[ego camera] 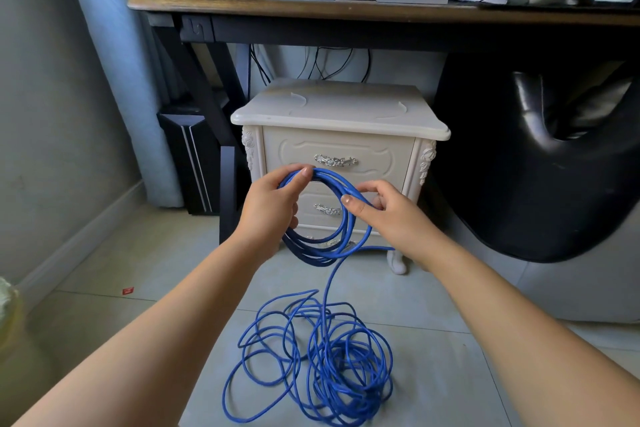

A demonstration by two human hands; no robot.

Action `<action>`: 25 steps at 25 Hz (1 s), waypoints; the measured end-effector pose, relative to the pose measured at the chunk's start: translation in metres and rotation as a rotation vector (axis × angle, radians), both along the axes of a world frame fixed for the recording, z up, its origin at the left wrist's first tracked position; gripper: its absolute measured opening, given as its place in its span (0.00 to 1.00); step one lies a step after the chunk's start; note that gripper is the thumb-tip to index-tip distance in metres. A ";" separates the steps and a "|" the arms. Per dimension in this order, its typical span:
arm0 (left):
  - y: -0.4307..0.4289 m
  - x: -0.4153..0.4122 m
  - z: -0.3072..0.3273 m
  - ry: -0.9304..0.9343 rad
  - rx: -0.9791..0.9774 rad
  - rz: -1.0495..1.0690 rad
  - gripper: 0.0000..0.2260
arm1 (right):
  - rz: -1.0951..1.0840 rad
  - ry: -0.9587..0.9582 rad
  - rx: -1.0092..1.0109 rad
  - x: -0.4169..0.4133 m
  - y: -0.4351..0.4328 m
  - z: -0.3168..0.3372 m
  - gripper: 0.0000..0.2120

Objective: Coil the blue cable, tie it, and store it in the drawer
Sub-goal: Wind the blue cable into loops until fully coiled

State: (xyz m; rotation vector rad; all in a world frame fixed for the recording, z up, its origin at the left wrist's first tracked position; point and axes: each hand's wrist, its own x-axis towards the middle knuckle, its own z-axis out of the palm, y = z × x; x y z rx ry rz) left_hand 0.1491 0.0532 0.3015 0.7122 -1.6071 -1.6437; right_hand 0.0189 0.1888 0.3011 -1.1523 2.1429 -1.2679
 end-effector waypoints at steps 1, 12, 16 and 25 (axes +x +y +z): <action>0.002 -0.001 -0.001 0.018 0.037 -0.013 0.07 | 0.001 -0.044 -0.002 0.001 -0.001 0.000 0.19; 0.018 -0.003 -0.004 0.260 0.496 -0.177 0.17 | 0.076 -0.610 -0.242 0.014 -0.005 0.000 0.09; 0.010 0.006 -0.003 0.088 0.335 -0.333 0.08 | -0.015 -0.402 -0.174 0.009 -0.006 -0.003 0.08; 0.015 -0.003 0.000 -0.510 -0.796 -0.303 0.16 | 0.159 0.279 0.076 0.009 -0.008 0.004 0.11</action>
